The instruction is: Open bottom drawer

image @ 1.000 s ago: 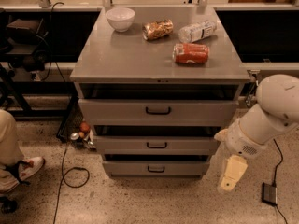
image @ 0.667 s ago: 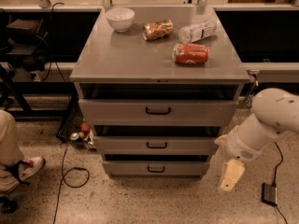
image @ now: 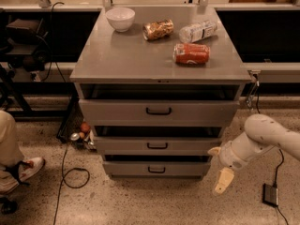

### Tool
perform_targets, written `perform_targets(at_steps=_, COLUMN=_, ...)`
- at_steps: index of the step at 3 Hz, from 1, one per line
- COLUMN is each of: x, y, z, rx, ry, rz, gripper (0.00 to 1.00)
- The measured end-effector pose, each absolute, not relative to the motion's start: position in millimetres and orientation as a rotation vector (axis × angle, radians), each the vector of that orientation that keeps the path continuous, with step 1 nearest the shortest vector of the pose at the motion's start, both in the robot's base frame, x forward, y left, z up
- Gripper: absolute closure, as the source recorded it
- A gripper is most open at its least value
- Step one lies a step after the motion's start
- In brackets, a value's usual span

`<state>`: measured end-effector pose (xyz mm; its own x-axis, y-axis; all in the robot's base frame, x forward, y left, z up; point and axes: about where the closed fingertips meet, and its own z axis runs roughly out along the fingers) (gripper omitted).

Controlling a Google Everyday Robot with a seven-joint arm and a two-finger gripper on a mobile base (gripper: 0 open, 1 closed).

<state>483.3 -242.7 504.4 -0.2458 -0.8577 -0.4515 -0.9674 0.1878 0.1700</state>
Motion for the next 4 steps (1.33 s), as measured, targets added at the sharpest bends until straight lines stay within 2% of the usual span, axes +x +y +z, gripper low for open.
perform_targets(at_steps=1, x=472.7, y=-235.8, z=449.5, rx=-1.73, ry=2.222, rz=0.738, gripper=0.0)
perform_targets(at_steps=2, x=472.6, y=-235.7, z=449.4, rx=-1.73, ry=2.222, rz=0.739, gripper=0.0)
perform_targets(at_steps=4, x=477.2, y=-245.0, z=354.2, rx=-1.75, ry=2.266, rz=0.698, gripper=0.0)
